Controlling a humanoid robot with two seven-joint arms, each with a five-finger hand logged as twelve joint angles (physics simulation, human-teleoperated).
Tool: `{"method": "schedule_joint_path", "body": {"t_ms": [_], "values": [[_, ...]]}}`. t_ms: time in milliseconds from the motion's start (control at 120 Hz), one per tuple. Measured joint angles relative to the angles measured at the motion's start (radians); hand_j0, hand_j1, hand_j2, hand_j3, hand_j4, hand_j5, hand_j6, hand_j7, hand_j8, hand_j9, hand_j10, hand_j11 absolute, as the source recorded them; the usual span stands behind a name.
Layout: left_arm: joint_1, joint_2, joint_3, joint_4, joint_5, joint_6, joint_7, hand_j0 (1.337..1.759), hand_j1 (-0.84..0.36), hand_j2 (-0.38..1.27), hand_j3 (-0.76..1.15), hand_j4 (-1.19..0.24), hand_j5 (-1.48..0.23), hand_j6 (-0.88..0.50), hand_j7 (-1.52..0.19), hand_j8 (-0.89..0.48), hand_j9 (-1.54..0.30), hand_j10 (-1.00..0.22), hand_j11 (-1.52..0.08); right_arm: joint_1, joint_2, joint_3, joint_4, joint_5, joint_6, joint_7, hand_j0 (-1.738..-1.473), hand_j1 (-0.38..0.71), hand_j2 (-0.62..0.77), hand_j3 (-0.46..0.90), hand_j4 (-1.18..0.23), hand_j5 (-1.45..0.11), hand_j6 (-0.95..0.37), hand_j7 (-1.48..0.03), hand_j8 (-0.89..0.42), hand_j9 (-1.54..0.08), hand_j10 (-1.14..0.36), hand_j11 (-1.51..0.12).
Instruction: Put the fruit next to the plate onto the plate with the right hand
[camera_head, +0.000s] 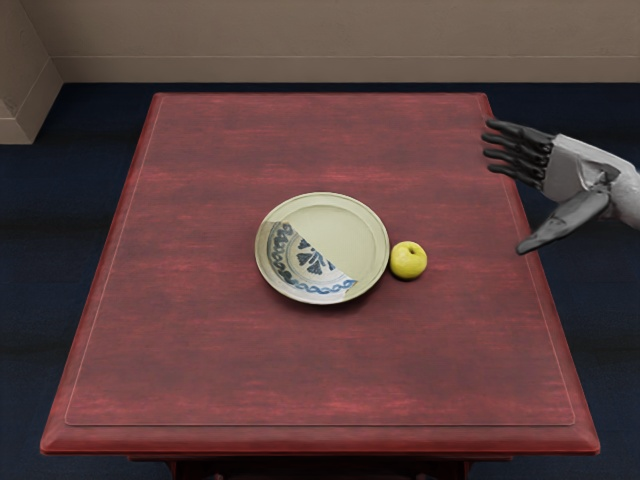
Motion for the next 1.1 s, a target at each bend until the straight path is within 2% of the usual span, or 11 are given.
{"method": "schedule_joint_path", "body": {"t_ms": [200, 383, 483, 583, 700, 783, 925, 1008, 1100], "values": [[0.0, 0.0, 0.0, -0.001, 0.0, 0.0, 0.0, 1.658, 0.34, 0.0, 0.0, -0.01, -0.01, -0.01, -0.01, -0.01, -0.01, -0.01, -0.01, 0.011, 0.017, -0.037, 0.01, -0.067, -0.021, -0.014, -1.658, -0.31, 0.0, 0.0, -0.03, -0.04, -0.03, -0.04, -0.03, -0.04, -0.03, -0.04], [-0.003, 0.0, 0.0, -0.001, 0.0, 0.0, 0.0, 1.658, 0.34, 0.0, 0.0, -0.01, -0.01, -0.01, -0.01, -0.01, -0.01, -0.01, -0.01, 0.097, 0.024, -0.138, 0.127, -0.147, -0.226, -0.11, -1.658, -0.31, 0.0, 0.0, -0.04, -0.05, -0.04, -0.05, -0.04, -0.05, -0.04, -0.05], [-0.003, 0.0, 0.0, -0.001, 0.0, 0.0, 0.0, 1.658, 0.34, 0.0, 0.0, -0.01, -0.01, -0.01, -0.01, -0.01, -0.01, -0.01, -0.01, 0.144, 0.026, -0.214, 0.203, -0.169, -0.342, -0.148, -1.658, -0.3, -0.01, 0.0, -0.04, -0.05, -0.04, -0.05, -0.04, -0.05, -0.04, -0.05], [-0.003, 0.0, 0.0, -0.001, 0.0, -0.001, 0.0, 1.658, 0.34, 0.0, 0.0, -0.01, -0.01, -0.01, -0.01, -0.01, -0.01, -0.01, -0.01, 0.171, 0.027, -0.266, 0.274, -0.173, -0.399, -0.207, -1.658, -0.3, -0.01, 0.0, -0.04, -0.05, -0.04, -0.05, -0.04, -0.05, -0.04, -0.05], [-0.003, 0.0, -0.001, -0.001, 0.0, -0.001, 0.0, 1.658, 0.34, 0.0, 0.0, -0.01, -0.01, -0.01, -0.01, -0.01, -0.01, -0.01, -0.01, 0.184, 0.028, -0.303, 0.33, -0.172, -0.434, -0.244, -1.658, -0.31, -0.01, 0.0, -0.04, -0.05, -0.04, -0.05, -0.04, -0.05, -0.04, -0.05], [-0.003, 0.0, -0.001, -0.001, 0.0, 0.0, 0.0, 1.658, 0.34, 0.0, 0.0, -0.01, -0.01, -0.01, -0.01, -0.01, -0.01, -0.01, -0.01, 0.227, 0.034, -0.345, 0.351, -0.16, -0.508, -0.323, -1.658, -0.31, -0.01, 0.0, -0.04, -0.05, -0.04, -0.05, -0.04, -0.05, -0.04, -0.05], [-0.003, 0.0, -0.001, -0.001, 0.0, 0.0, 0.0, 1.658, 0.34, 0.0, 0.0, -0.01, -0.01, -0.01, -0.01, -0.01, -0.01, -0.01, -0.01, 0.374, 0.039, -0.496, 0.364, -0.146, -0.68, -0.479, -1.658, -0.31, -0.01, 0.0, -0.04, -0.05, -0.04, -0.05, -0.04, -0.05, -0.04, -0.05], [-0.003, 0.0, -0.001, -0.001, 0.0, 0.0, 0.0, 1.658, 0.34, 0.0, 0.0, -0.01, -0.01, -0.01, -0.01, -0.01, -0.01, -0.01, -0.01, 0.453, 0.04, -0.577, 0.379, -0.144, -0.765, -0.54, -1.658, -0.31, -0.01, 0.0, -0.04, -0.05, -0.04, -0.05, -0.04, -0.05, -0.04, -0.05], [-0.003, 0.0, -0.001, -0.001, 0.0, 0.0, 0.0, 1.658, 0.34, 0.0, 0.0, -0.01, -0.01, -0.01, -0.01, -0.01, -0.01, -0.01, -0.01, 0.507, 0.043, -0.62, 0.395, -0.143, -0.82, -0.574, -1.658, -0.31, -0.01, 0.0, -0.04, -0.05, -0.04, -0.05, -0.04, -0.05, -0.04, -0.05]]}}
